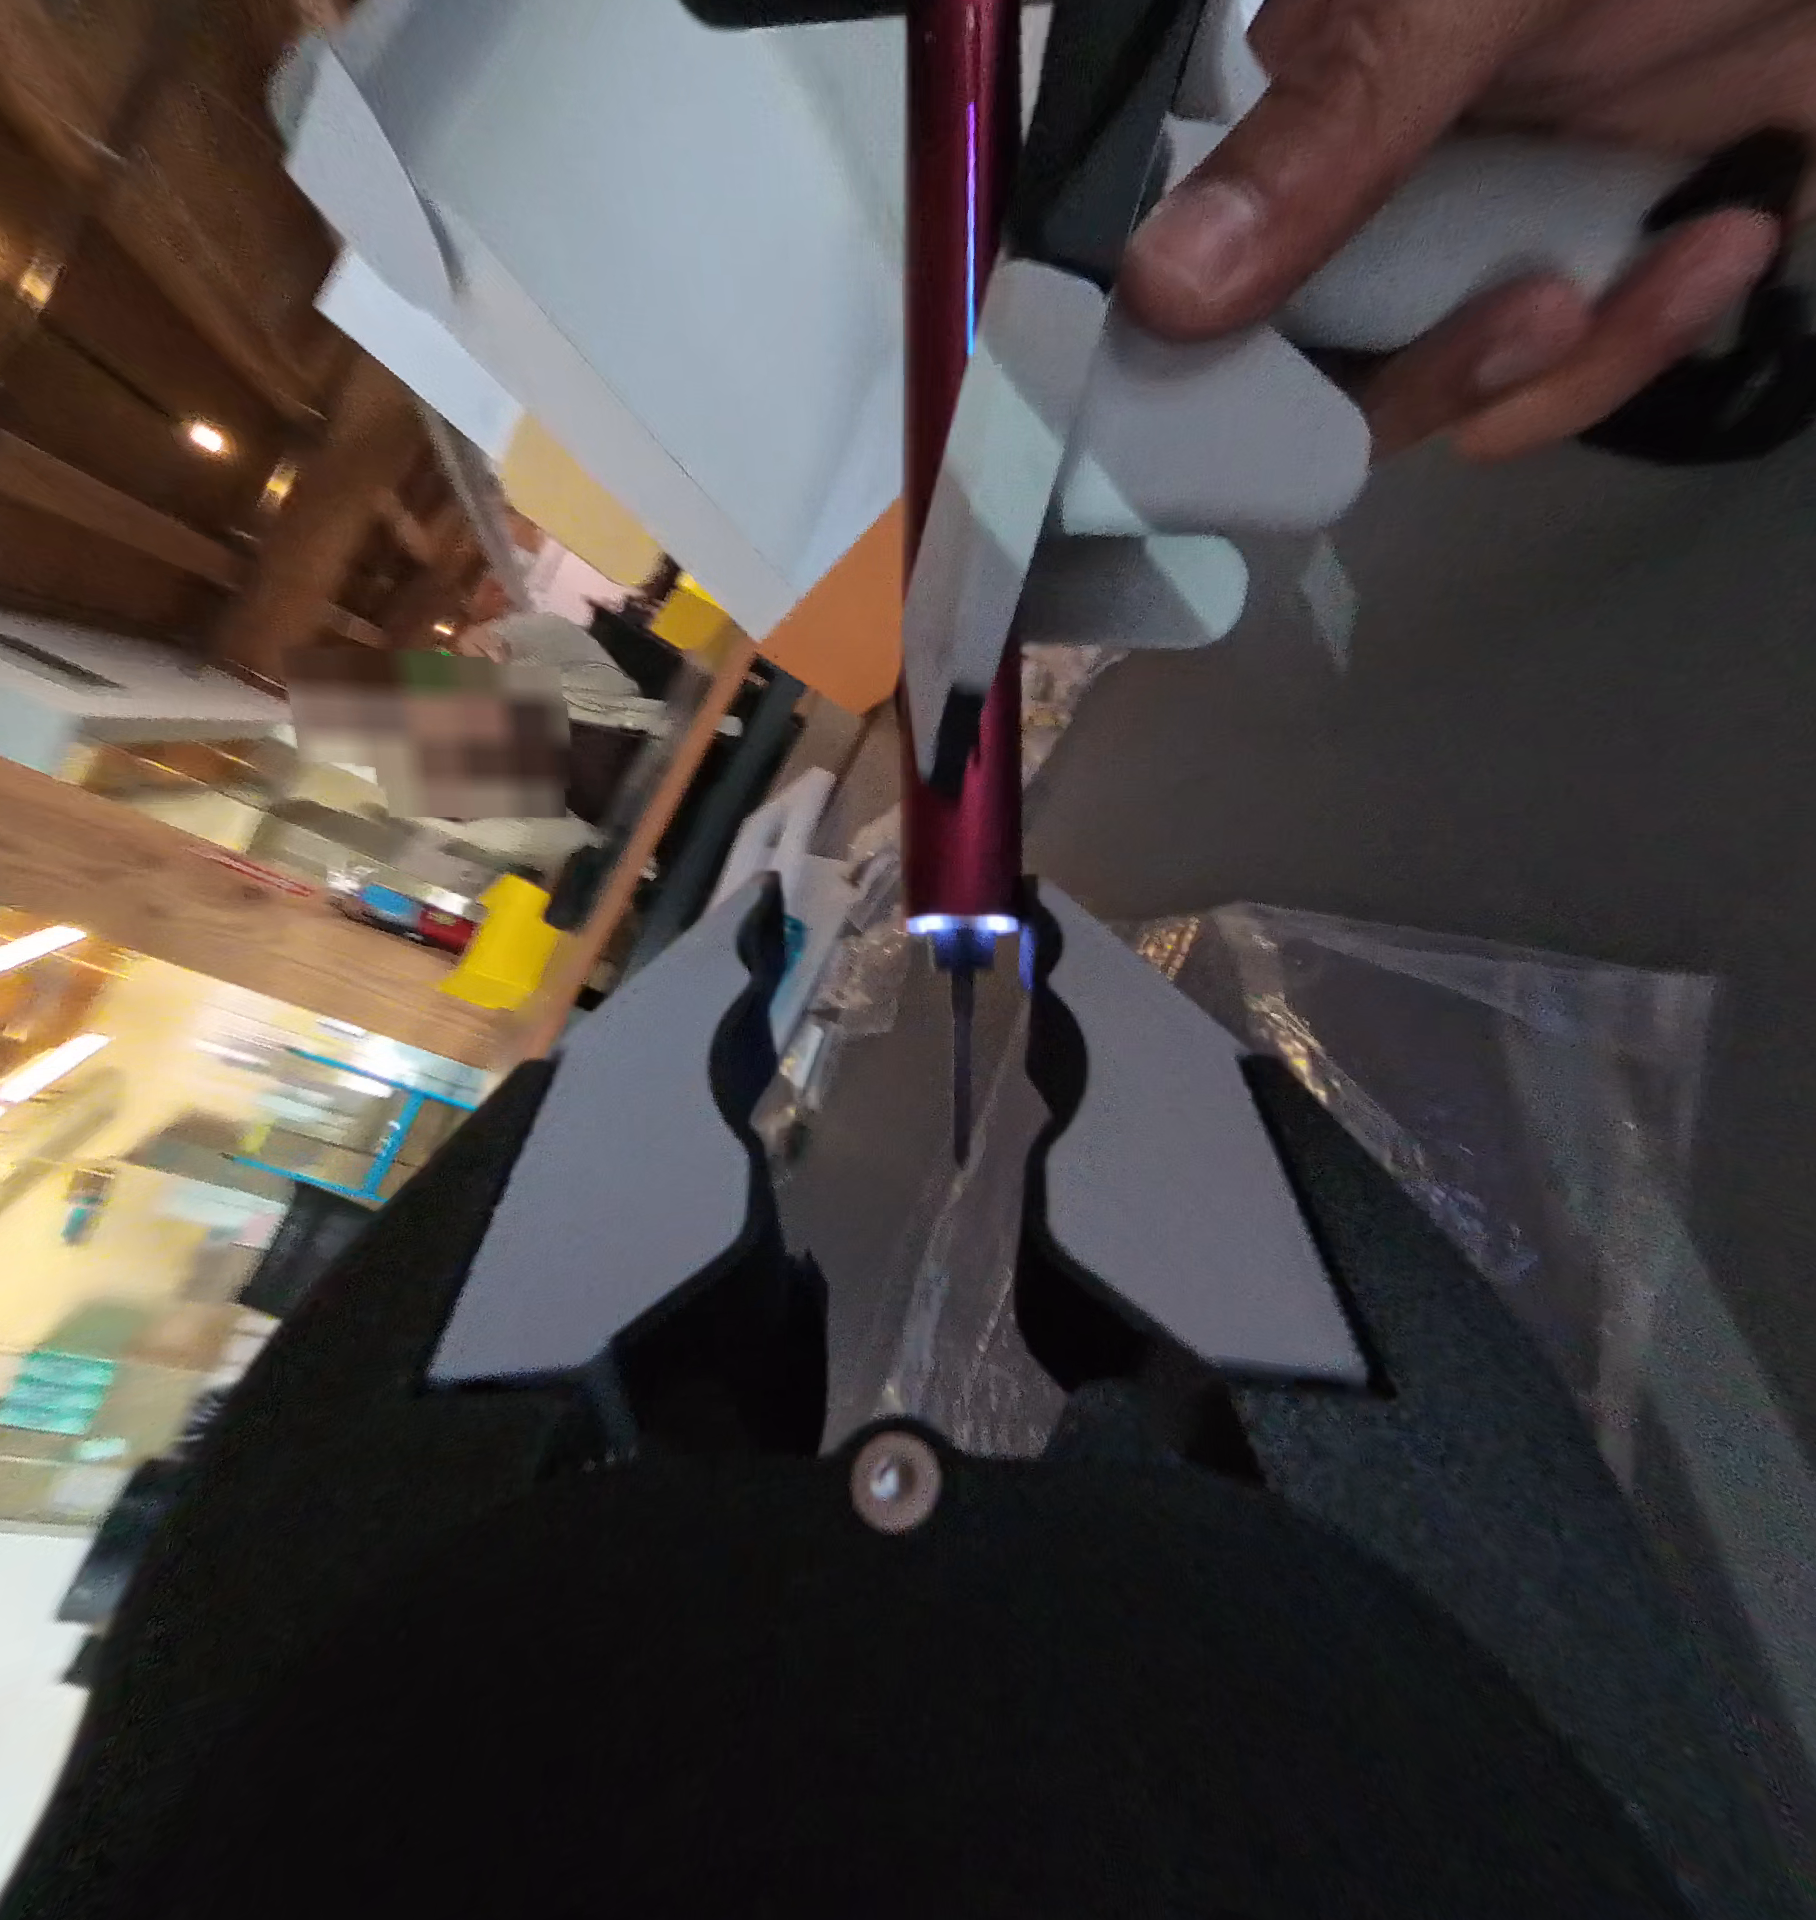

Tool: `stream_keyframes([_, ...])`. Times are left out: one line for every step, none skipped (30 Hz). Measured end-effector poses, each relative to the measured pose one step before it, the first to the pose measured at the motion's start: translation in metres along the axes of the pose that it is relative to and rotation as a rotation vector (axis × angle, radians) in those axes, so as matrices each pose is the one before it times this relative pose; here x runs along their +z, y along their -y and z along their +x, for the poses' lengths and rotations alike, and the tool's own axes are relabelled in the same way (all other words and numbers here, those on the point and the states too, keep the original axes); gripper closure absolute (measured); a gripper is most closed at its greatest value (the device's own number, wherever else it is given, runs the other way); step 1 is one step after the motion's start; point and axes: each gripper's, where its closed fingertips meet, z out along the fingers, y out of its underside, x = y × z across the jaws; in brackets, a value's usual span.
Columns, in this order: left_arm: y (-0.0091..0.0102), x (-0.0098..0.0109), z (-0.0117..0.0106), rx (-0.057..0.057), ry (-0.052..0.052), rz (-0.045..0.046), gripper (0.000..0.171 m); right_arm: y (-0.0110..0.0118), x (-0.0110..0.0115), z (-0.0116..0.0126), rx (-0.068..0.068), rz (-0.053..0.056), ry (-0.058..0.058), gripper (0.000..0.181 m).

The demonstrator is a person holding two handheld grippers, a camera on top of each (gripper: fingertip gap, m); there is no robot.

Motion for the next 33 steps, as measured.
stream_keyframes([0.00224,0.00406,0.00169,0.0344,0.0137,0.00786,0.133,0.00019,-0.0001,-0.00027,-0.0115,0.0004,-0.0097,0.159])
stream_keyframes([0.00259,0.0016,0.0049,0.025,-0.0119,0.01952,0.15,0.00309,-0.00233,-0.00101,-0.0077,0.0154,-0.001,0.159])
stream_keyframes([0.00331,-0.00041,0.00098,0.0125,0.0095,0.026,0.15,-0.00105,-0.00206,-0.00237,-0.0078,-0.0149,0.0119,0.159])
stream_keyframes([0.00248,-0.00116,0.00164,0.0053,-0.0057,0.0188,0.15,-0.00162,-0.00183,-0.00186,-0.0177,-0.0136,0.0048,0.159])
stream_keyframes([-0.00012,-0.0006,0.00041,0.0027,-0.0091,0.00375,0.15,-0.00079,-0.0019,0.00017,-0.0177,-0.0053,-0.0102,0.159])
stream_keyframes([-0.00168,-0.00028,-0.00119,0.001,-0.0064,-0.00178,0.15,-0.00042,-0.00155,0.00069,-0.0108,-0.0044,-0.0089,0.159])
stream_keyframes([-0.00214,-0.00043,-0.00205,-0.0001,-0.0052,0.00119,0.15,0.0005,-0.00152,0.00016,-0.0026,-0.0015,0.0004,0.16])
stream_keyframes([-0.00334,-0.00091,-0.00149,-0.001,-0.0113,-0.00319,0.15,0.00066,-0.0013,0.00037,0.0039,-0.0001,0.0021,0.16])
stream_keyframes([-0.00291,-0.00112,-0.00052,-0.0013,-0.0141,-0.00179,0.15,0.00024,-0.00031,0.0009,0.0045,0.0005,-0.0027,0.16])
stream_keyframes([0.0,-0.00129,0.00018,-0.0019,-0.0076,0.00944,0.15,0.00008,0.00064,-0.00105,0.0074,0.0005,0.0073,0.16])
stream_keyframes([0.00017,-0.00044,-0.00036,0.0016,0.0062,-0.00053,0.15,0.0006,0.00013,-0.00007,0.0029,0.0037,0.0008,0.16])
stream_keyframes([0.00001,0.00007,0.00025,0.011,0.0096,-0.00835,0.151,0.00086,-0.00018,0.0001,0.0024,0.0071,0.0036,0.161])
stream_keyframes([0.00072,-0.00021,-0.00066,0.0117,0.0178,-0.00445,0.15,0.00172,-0.00056,-0.00066,0.0109,0.0128,0.0131,0.16])
stream_keyframes([0.00157,-0.00053,-0.00013,0.0006,0.0114,0.00526,0.15,0.00226,-0.00064,-0.00128,0.0122,0.0164,0.0175,0.16])
stream_keyframes([0.00077,-0.00049,0.00178,-0.0121,-0.0096,0.00463,0.15,0.00159,-0.00023,-0.00102,0.0062,0.0142,0.0126,0.16])
stream_keyframes([0.00091,-0.00087,0.00094,-0.0148,-0.0081,0.00761,0.15,0.00129,0.0002,-0.00261,-0.0118,0.0136,0.015,0.159])
stream_keyframes([0.00094,-0.00129,-0.0012,-0.0057,0.0048,0.01083,0.15,0.00261,0.00002,-0.00316,-0.0104,0.0194,0.0111,0.158])
stream_keyframes([-0.00065,-0.00067,-0.00017,0.0049,-0.0024,0.00064,0.15,0.00153,-0.00009,-0.00176,0.0055,0.0086,0.0053,0.156])
stream_keyframes([-0.00082,-0.00055,0.00046,0.0113,-0.0031,-0.00232,0.15,-0.0011,0.00038,-0.00003,0.0087,-0.0102,-0.0003,0.156])
stream_keyframes([0.00015,-0.00072,0.00022,0.0095,0.0019,0.00468,0.15,0.00015,-0.00023,-0.00081,-0.0021,-0.0066,0.0009,0.157])
stream_keyframes([0.00103,-0.00088,-0.00002,0.0028,0.0037,0.00859,0.15,0.00058,-0.0001,-0.00209,-0.0213,-0.0026,0.0024,0.157])
stream_keyframes([0.00087,-0.00073,-0.00035,-0.0012,0.0007,0.00337,0.15,-0.00052,-0.00005,0.00003,-0.0237,-0.0044,-0.0111,0.158])
stream_keyframes([0.00008,-0.0002,0.00049,-0.0051,-0.0072,-0.00161,0.151,-0.00137,-0.00043,0.00181,-0.0099,-0.0097,-0.0166,0.16])
stream_keyframes([-0.00094,0.00047,0.0008,-0.0106,-0.009,-0.00701,0.15,-0.00124,-0.00032,0.00173,0.0026,-0.0086,-0.0093,0.16])
stream_keyframes([-0.00162,0.00074,0.00065,-0.0111,-0.0039,-0.00929,0.15,-0.00033,-0.00026,0.00171,0.0068,-0.0038,-0.0082,0.159])
stream_keyframes([-0.00283,-0.00002,0.00034,-0.0057,-0.0025,-0.01235,0.15,0.00133,-0.00137,0.00195,-0.0049,0.0037,-0.0145,0.159])
stream_keyframes([-0.00478,-0.00186,-0.0022,-0.009,0.0029,-0.01663,0.146,0.00202,-0.00294,0.00306,-0.0213,0.0072,-0.0266,0.16])
stream_keyframes([-0.0054,-0.00477,-0.00258,-0.0251,-0.0129,-0.00863,0.139,0.00152,-0.00421,0.00436,-0.0312,0.0005,-0.0391,0.16])
stream_keyframes([-0.00746,-0.00727,-0.00084,-0.0469,-0.0443,-0.00912,0.136,0.00099,-0.00481,0.00635,-0.0474,-0.0069,-0.06,0.16])
stream_keyframes([-0.01071,-0.009,-0.00148,-0.0566,-0.0549,-0.01988,0.136,-0.0014,-0.00445,0.00815,-0.0741,-0.0243,-0.0814,0.16])
stream_keyframes([-0.01137,-0.01055,-0.00657,-0.0571,-0.0296,-0.01512,0.136,-0.00511,-0.00332,0.00772,-0.1038,-0.0498,-0.0876,0.16])
stream_keyframes([-0.01073,-0.01201,-0.00696,-0.0612,-0.0309,-0.00772,0.136,-0.00748,-0.00166,0.00386,-0.1292,-0.0629,-0.0763,0.16])
stream_keyframes([-0.01125,-0.01264,-0.0018,-0.0757,-0.0653,-0.01644,0.136,-0.00819,0.00017,-0.00231,-0.1436,-0.0602,-0.054,0.16])
